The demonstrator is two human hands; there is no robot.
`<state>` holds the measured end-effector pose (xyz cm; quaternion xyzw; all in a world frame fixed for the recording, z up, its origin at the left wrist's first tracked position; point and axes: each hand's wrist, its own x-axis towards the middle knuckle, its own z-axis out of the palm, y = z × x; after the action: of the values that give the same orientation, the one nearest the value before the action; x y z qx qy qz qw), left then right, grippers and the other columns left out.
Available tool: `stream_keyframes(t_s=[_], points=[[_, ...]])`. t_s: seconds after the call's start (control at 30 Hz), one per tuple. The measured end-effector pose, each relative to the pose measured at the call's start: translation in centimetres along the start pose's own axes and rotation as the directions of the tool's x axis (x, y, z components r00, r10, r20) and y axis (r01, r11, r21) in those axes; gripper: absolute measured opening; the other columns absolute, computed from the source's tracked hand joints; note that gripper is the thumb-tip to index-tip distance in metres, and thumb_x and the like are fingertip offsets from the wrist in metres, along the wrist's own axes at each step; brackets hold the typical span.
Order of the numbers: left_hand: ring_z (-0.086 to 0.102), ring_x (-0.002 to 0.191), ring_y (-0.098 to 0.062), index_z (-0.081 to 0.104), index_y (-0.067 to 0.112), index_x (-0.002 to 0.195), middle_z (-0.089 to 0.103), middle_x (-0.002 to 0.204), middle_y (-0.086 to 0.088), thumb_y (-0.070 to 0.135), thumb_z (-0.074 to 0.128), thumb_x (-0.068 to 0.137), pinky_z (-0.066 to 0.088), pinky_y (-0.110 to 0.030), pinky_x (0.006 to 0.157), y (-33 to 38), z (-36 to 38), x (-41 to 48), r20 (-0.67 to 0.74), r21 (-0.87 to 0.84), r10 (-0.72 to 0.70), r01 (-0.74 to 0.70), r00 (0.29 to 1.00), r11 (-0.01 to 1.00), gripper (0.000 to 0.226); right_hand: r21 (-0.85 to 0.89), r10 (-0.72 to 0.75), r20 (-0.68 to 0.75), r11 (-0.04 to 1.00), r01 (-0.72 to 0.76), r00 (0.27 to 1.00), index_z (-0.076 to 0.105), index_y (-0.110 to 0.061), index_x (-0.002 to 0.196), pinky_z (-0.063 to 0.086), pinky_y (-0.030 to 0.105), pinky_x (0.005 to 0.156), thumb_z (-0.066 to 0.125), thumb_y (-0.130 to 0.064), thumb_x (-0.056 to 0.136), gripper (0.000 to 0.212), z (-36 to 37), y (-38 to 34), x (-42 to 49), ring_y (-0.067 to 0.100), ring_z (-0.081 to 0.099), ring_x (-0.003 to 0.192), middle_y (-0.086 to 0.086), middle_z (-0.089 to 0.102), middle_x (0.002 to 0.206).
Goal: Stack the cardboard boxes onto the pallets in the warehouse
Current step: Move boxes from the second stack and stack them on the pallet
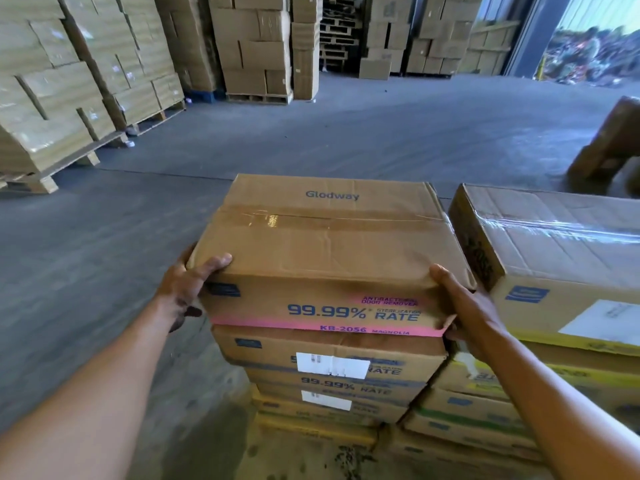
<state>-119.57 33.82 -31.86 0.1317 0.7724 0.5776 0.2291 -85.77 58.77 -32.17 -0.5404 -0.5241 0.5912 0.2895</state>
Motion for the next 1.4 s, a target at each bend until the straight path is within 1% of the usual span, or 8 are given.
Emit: stream_keyframes(t_s=[0.1,0.23,0.47,0.63,0.83,1.03,1.17,1.4], points=[[0.061,0.107,-0.031,0.059,0.048,0.122,0.063,0.121,-0.001,0.056,0.084,0.055,0.058,-0.062,0.065,-0.3,0.2,0.2,0.039,-0.121,-0.044,0.048,0.998,0.992,0.072,0.073,0.010,-0.009,0.997,-0.009,1.000,0.060,-0.025,0.115,0.057,0.051,0.077,0.080,-0.053,0.076,0.053,0.4,0.1,0.0,0.023,0.066,0.089,0.000,0.068,0.100],[0.064,0.106,-0.035,0.060,0.051,0.117,0.063,0.122,-0.004,0.057,0.085,0.051,0.059,-0.059,0.061,-0.1,-0.2,-1.0,0.049,-0.161,-0.010,0.018,0.999,0.987,0.071,0.144,-0.036,-0.027,0.989,0.040,0.999,0.050,-0.033,0.140,0.056,0.057,0.081,0.081,-0.043,0.079,0.069,0.4,-0.5,-1.0,0.024,0.064,0.093,0.005,0.065,0.113],[0.066,0.104,-0.044,0.059,0.052,0.123,0.063,0.127,-0.008,0.053,0.088,0.059,0.057,-0.055,0.060,2.4,-4.4,-4.5,-0.012,-0.250,0.119,-0.118,0.993,0.961,0.070,0.121,-0.193,0.042,0.975,0.187,0.980,0.039,-0.042,0.149,0.059,0.055,0.070,0.077,-0.048,0.081,0.078,1.3,-5.4,-4.2,0.023,0.062,0.090,0.004,0.057,0.125],[0.066,0.103,-0.047,0.055,0.058,0.121,0.062,0.130,-0.013,0.055,0.094,0.051,0.057,-0.053,0.059,4.2,-9.7,-8.8,-0.131,-0.274,0.176,-0.207,0.975,0.939,0.080,0.119,-0.295,0.169,0.953,0.278,0.940,0.033,-0.057,0.148,0.056,0.064,0.085,0.074,-0.058,0.079,0.080,3.3,-9.1,-7.0,0.022,0.056,0.094,-0.004,0.048,0.122],[0.071,0.093,-0.043,0.063,0.052,0.111,0.069,0.119,-0.015,0.046,0.093,0.058,0.057,-0.047,0.057,3.5,-16.2,-17.2,-0.366,-0.267,0.159,-0.267,0.917,0.926,0.062,0.164,-0.321,0.387,0.946,0.278,0.864,0.037,-0.058,0.145,0.057,0.046,0.069,0.076,-0.057,0.080,0.076,8.8,-10.9,-9.6,0.028,0.053,0.108,-0.002,0.050,0.125],[0.073,0.088,-0.039,0.065,0.044,0.110,0.074,0.105,-0.010,0.036,0.088,0.069,0.054,-0.054,0.064,1.9,-18.8,-28.3,-0.665,-0.226,0.087,-0.311,0.742,0.923,0.048,0.200,-0.356,0.630,0.933,0.299,0.690,0.042,-0.053,0.145,0.055,0.053,0.092,0.073,-0.054,0.083,0.069,14.1,-10.9,-11.9,0.029,0.057,0.113,0.003,0.052,0.134],[0.073,0.065,-0.029,0.064,0.046,0.113,0.074,0.090,0.002,0.021,0.084,0.078,0.048,-0.047,0.061,-0.2,-16.6,-36.6,-0.800,-0.221,0.056,-0.380,0.597,0.898,0.047,0.189,-0.329,0.774,0.936,0.297,0.541,0.047,-0.051,0.141,0.057,0.061,0.086,0.075,-0.056,0.080,0.067,15.2,-9.4,-13.9,0.036,0.057,0.118,0.007,0.054,0.138],[0.070,0.100,-0.041,0.055,0.054,0.130,0.067,0.127,0.005,0.037,0.094,0.053,0.058,-0.059,0.061,-5.0,-8.2,-54.3,-0.932,-0.273,-0.176,-0.293,0.316,0.916,0.089,0.115,-0.208,0.941,0.939,0.325,0.268,0.056,-0.055,0.129,0.061,0.055,0.070,0.071,-0.058,0.082,0.049,11.8,-3.6,-20.0,0.028,0.058,0.120,-0.007,0.059,0.133]])
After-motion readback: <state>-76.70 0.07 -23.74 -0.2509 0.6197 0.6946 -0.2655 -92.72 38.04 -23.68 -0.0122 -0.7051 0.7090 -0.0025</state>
